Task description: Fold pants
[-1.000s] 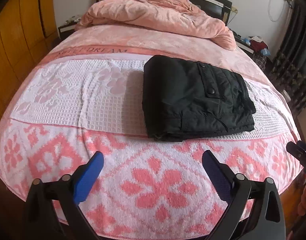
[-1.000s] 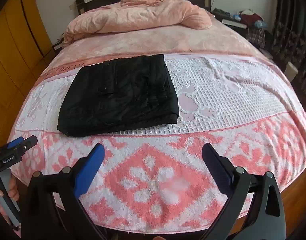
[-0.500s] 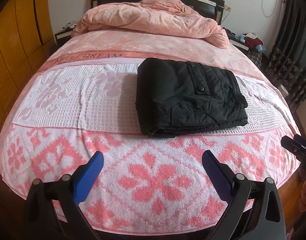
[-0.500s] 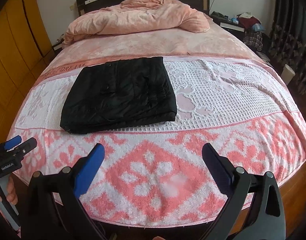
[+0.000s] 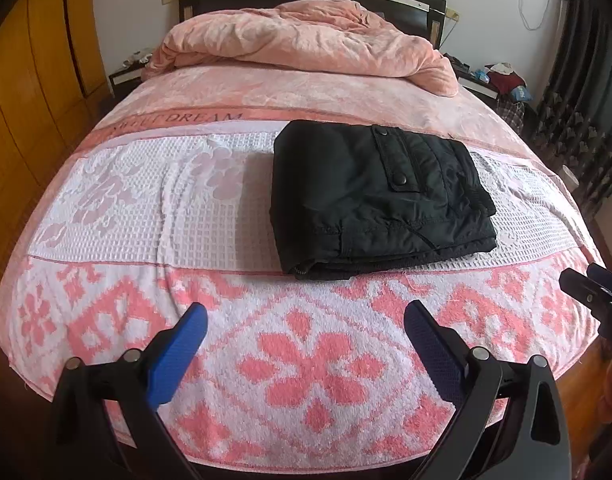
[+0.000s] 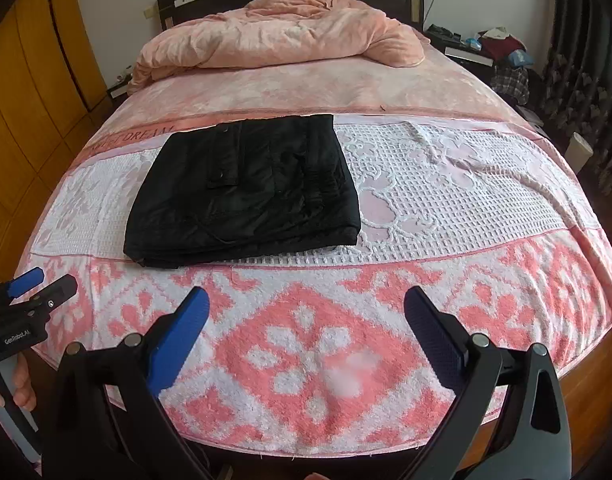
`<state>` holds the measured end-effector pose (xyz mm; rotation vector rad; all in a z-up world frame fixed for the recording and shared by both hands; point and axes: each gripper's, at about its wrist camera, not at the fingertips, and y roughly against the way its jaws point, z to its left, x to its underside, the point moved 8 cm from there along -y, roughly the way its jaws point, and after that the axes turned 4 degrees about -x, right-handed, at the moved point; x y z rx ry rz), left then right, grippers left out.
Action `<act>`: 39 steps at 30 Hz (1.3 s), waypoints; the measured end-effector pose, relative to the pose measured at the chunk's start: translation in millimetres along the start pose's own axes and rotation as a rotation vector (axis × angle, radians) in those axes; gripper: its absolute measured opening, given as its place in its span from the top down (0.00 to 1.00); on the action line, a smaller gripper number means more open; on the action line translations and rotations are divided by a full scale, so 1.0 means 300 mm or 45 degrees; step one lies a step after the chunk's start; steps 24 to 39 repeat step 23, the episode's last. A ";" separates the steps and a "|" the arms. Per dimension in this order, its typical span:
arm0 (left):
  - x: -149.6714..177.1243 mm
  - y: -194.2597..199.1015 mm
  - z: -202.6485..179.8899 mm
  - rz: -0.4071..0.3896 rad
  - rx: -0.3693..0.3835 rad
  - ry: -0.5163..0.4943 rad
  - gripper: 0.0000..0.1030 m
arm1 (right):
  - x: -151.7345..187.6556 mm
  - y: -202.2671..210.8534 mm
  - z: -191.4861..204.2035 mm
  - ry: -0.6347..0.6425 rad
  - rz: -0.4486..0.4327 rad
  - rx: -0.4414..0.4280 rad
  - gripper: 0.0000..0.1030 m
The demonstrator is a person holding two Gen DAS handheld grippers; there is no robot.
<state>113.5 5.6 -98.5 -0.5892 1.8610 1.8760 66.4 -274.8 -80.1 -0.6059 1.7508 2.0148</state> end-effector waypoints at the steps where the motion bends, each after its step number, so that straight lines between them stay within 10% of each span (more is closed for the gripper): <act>1: -0.001 0.000 -0.001 0.001 0.001 0.001 0.04 | 0.001 0.000 0.001 -0.001 0.001 0.002 0.05; 39: -0.015 0.002 -0.015 -0.016 0.012 -0.004 0.04 | 0.002 -0.026 -0.007 -0.005 0.027 -0.008 0.05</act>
